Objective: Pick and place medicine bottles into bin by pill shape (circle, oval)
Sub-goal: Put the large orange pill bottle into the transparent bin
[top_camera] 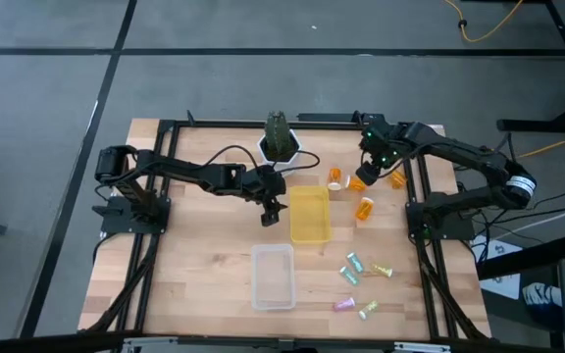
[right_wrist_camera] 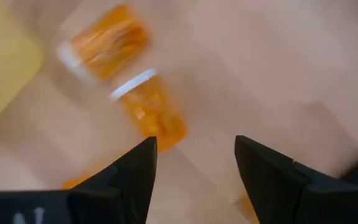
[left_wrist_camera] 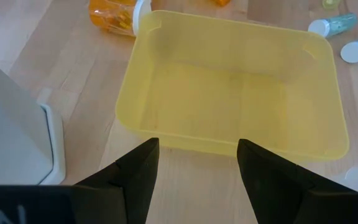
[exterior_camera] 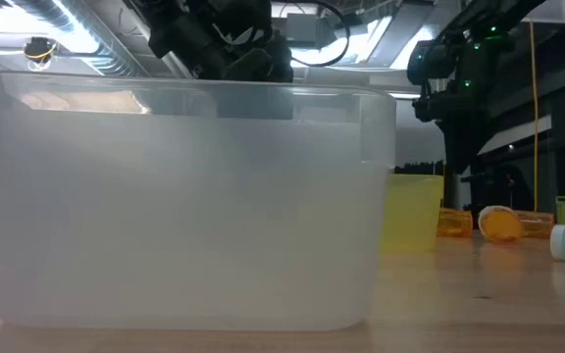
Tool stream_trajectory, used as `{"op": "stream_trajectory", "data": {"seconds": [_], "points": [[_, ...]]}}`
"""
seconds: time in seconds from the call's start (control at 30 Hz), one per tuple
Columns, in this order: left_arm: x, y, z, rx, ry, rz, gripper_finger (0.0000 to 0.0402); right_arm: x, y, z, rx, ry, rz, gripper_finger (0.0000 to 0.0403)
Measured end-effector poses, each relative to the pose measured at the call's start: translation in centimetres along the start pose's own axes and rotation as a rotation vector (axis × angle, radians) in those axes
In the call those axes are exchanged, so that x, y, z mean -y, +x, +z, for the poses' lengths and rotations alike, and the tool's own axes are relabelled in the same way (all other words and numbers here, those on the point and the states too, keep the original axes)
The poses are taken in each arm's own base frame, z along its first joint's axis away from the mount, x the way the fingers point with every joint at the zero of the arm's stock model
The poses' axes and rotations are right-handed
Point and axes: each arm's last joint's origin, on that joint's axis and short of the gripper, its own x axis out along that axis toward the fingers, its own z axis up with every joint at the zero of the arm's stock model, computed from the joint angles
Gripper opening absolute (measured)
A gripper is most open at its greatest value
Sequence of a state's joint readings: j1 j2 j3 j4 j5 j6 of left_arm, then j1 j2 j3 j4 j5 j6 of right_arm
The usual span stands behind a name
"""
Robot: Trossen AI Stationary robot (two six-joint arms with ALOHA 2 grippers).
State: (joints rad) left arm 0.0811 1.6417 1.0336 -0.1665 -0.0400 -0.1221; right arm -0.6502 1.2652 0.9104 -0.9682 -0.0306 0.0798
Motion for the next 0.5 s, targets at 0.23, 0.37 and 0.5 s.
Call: {"op": "stream_trajectory", "data": {"seconds": [0.23, 0.37, 0.5], "points": [[0.0, 0.0, 0.0, 0.002, 0.000, 0.000, 0.0212, -0.4, 2.2, 0.8, -0.081, -0.172, 0.073, 0.0218], [0.0, 0.0, 0.0, 0.002, 0.001, 0.000, 0.0212, -0.5, 3.6, 1.2, -0.131, -0.192, 0.076, 0.0218], [-0.3, 0.0, 0.1, 0.003, -0.005, 0.005, 0.0212, -0.6, 4.5, 1.4, -0.164, -0.195, 0.113, 0.0218]]}}
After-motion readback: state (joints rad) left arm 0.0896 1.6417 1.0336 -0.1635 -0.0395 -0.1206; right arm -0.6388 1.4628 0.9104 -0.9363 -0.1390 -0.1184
